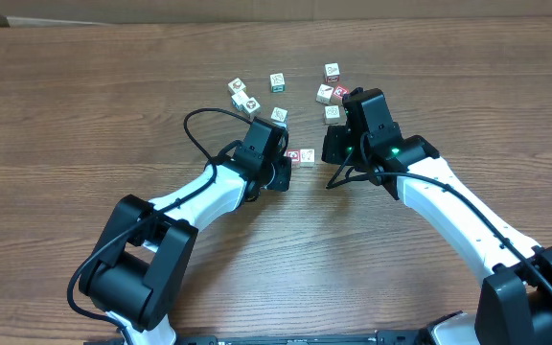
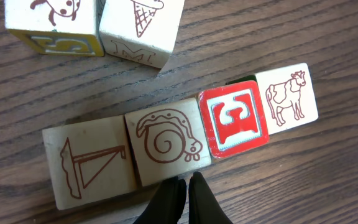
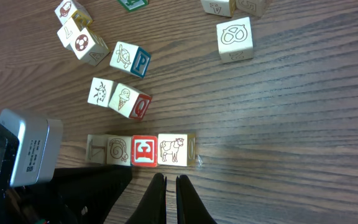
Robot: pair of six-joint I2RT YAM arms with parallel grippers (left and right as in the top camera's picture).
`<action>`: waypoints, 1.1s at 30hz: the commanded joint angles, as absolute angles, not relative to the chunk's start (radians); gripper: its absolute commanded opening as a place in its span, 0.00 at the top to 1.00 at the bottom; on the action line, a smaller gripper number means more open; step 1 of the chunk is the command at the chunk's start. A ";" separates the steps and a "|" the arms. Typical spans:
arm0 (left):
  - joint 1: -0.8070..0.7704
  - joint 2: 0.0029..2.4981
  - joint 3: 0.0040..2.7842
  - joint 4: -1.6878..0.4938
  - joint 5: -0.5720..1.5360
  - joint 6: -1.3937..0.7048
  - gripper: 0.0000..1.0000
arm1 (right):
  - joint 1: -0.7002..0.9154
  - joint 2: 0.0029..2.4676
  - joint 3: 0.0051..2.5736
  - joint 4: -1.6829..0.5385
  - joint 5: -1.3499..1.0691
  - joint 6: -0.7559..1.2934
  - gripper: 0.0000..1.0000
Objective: Form a horizontal line
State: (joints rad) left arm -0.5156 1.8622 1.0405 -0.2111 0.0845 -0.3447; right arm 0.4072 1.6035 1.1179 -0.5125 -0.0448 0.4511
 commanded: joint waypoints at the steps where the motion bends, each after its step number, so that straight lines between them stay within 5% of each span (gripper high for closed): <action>1: -0.517 1.864 1.050 -0.205 0.071 -0.363 0.96 | 0.403 1.589 1.116 -0.507 -0.039 0.445 0.96; 11: -0.518 1.803 1.095 -0.292 0.096 -0.354 0.96 | 0.403 1.587 1.116 -0.507 -0.039 0.444 0.96; 33: -0.508 1.076 1.194 -0.770 -0.092 -0.297 0.96 | 0.406 1.154 1.146 -0.884 -0.123 0.393 0.96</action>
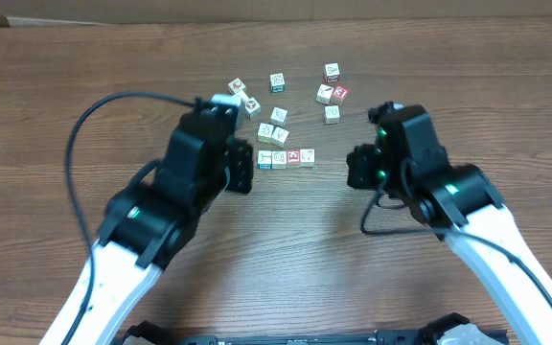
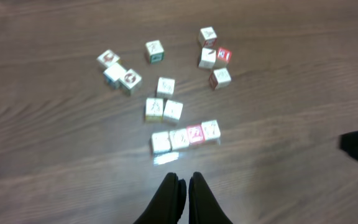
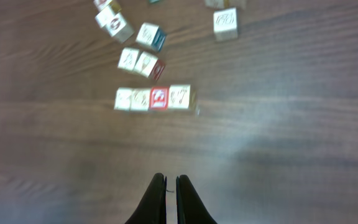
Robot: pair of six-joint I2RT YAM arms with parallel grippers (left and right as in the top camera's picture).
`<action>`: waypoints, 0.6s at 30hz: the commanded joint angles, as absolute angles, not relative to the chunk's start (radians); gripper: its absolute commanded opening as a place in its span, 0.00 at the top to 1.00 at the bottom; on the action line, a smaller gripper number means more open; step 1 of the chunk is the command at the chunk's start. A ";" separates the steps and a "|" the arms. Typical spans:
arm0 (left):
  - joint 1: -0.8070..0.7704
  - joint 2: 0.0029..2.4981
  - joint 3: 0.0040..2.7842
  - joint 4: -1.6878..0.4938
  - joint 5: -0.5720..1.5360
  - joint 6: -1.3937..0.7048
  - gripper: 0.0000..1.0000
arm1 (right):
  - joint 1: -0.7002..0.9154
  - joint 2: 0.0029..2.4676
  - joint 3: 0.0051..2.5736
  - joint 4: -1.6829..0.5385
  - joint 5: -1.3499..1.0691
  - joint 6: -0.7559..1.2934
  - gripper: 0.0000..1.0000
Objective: Form a horizontal line
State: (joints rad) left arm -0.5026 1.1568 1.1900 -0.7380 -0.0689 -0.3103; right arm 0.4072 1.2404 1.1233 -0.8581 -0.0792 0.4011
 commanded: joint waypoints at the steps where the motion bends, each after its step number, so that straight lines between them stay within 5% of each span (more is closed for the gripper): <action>1: -0.513 1.044 1.194 -0.802 -0.096 -0.308 0.95 | 0.410 1.122 1.146 -0.911 -0.121 0.392 0.96; 8: -0.622 0.805 1.162 -0.976 -0.121 -0.393 0.95 | 0.484 0.854 1.131 -1.044 -0.094 0.394 0.96; 18: -0.841 0.544 0.889 -0.929 -0.215 -0.569 0.96 | 0.570 0.557 0.961 -1.073 -0.070 0.424 0.96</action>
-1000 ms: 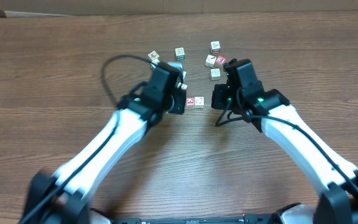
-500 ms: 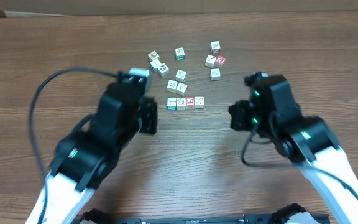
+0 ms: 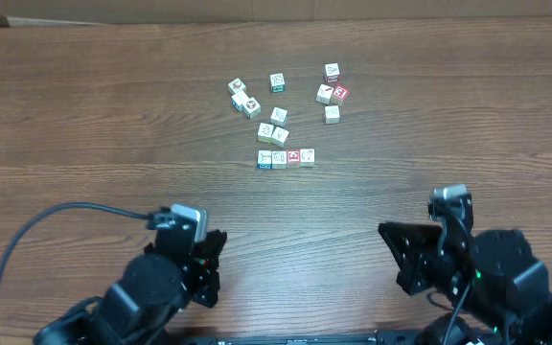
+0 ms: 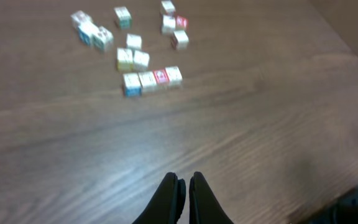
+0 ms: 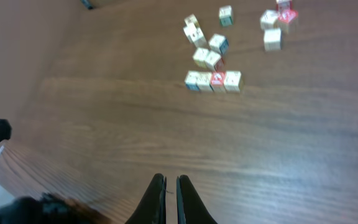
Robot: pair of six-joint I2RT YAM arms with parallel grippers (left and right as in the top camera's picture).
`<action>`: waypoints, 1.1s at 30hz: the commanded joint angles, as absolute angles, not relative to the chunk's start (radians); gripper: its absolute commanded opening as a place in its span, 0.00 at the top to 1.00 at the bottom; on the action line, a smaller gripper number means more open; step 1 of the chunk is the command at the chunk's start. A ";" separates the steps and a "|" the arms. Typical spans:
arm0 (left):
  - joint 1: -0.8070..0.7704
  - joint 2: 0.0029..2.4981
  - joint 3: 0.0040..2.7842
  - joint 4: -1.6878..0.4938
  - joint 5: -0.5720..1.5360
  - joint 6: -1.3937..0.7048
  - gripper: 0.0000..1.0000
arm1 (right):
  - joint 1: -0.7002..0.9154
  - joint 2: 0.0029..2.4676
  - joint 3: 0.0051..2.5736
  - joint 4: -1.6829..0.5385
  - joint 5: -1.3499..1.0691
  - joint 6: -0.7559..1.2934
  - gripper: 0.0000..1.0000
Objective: Form a horizontal line
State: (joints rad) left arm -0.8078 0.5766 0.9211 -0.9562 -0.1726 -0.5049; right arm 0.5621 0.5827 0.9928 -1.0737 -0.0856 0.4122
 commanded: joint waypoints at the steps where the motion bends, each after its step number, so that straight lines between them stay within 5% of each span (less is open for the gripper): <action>1: -0.849 0.540 0.888 -0.921 -0.217 -0.569 0.96 | 0.570 0.554 0.961 -1.081 -0.072 0.423 0.92; 2: -0.852 0.540 0.889 -0.913 -0.217 -0.569 0.96 | 0.570 0.554 0.961 -1.081 -0.075 0.426 0.76; 4: -0.852 0.542 0.889 -0.899 -0.216 -0.570 0.61 | 0.570 0.556 0.961 -1.080 -0.081 0.447 0.00; 5: -0.852 0.541 0.889 -0.896 -0.216 -0.570 0.02 | 0.570 0.556 0.961 -1.081 -0.084 0.450 0.00; 24: -0.852 0.541 0.889 -1.023 -0.190 -0.569 0.00 | 0.570 0.556 0.961 -1.081 -0.084 0.448 0.00; 33: -0.836 0.527 0.889 -1.168 -0.372 -0.569 0.00 | 0.570 0.556 0.961 -1.081 -0.084 0.449 0.00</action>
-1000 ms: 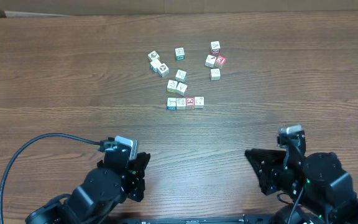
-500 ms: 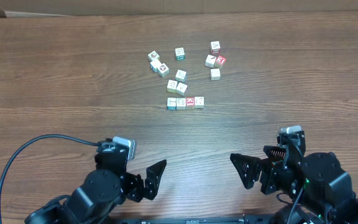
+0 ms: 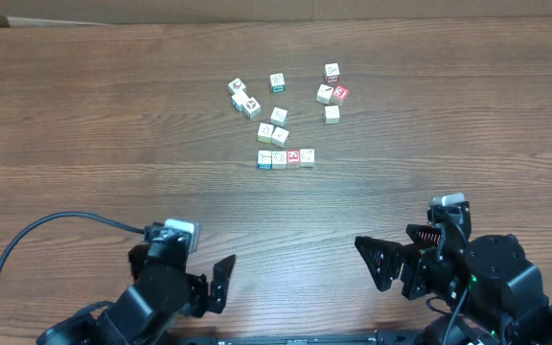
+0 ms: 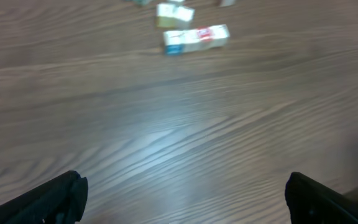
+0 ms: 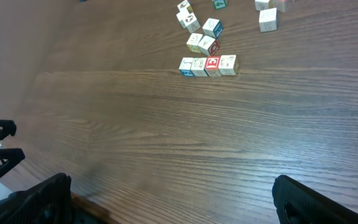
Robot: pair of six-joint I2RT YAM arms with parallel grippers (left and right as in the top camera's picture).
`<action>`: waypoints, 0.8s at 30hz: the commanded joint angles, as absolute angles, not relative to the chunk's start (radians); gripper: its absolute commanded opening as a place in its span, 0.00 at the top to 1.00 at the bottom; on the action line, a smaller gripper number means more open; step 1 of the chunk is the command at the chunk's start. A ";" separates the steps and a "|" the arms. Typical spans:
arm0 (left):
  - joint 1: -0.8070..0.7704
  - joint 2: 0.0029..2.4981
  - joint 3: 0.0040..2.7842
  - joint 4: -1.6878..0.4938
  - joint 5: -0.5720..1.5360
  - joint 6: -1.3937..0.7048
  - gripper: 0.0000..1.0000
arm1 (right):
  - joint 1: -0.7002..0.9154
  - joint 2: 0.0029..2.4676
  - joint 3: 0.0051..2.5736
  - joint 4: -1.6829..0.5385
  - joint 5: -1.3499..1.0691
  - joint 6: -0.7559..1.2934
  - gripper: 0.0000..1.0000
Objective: Form a horizontal line
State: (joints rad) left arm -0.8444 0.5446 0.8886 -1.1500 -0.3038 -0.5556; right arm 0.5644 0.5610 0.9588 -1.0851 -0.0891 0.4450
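Four picture blocks stand side by side in a left-to-right row (image 3: 286, 158) at mid table; the third is red. The same row (image 4: 196, 37) shows blurred at the top of the left wrist view, and the row (image 5: 208, 65) lies far ahead in the right wrist view. My left gripper (image 3: 215, 287) is pulled back to the near edge, wide open and holding nothing. My right gripper (image 3: 387, 266) is likewise back at the near edge, wide open and holding nothing. In each wrist view the fingers (image 4: 58, 199) (image 5: 319, 202) sit at the frame's far corners.
Loose blocks lie behind the row: a pair (image 3: 274, 132) just above it, a cluster (image 3: 242, 97) at the back left, a single one (image 3: 277, 82), and several (image 3: 331, 93) at the back right. A black cable (image 3: 56, 230) loops by the left arm.
Both grippers, shut 1.1 s ago, now stand wide open. Both arms stay near the table's front edge. The blocks have not moved.
Both shut grippers were close to the four-block row, left at its left end, right at its right end. Then both were back from it, still shut, then down at the near edge. Now they are open; the row is unchanged.
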 commanded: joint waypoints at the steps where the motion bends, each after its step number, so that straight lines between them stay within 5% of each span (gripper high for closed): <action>1: -0.828 0.527 0.889 -1.179 -0.372 -0.569 0.01 | 0.570 0.556 0.961 -1.080 -0.084 0.448 0.00; 10: -0.550 0.450 0.889 -1.121 -0.226 -0.548 0.01 | 0.570 0.556 0.961 -1.081 -0.084 0.448 0.00; 18: -0.307 0.261 0.888 -0.805 -0.023 -0.069 0.00 | 0.570 0.556 0.961 -1.080 -0.084 0.448 0.00; 24: -0.172 0.202 0.883 -0.781 -0.007 0.129 0.00 | 0.570 0.556 0.961 -1.081 -0.084 0.448 0.00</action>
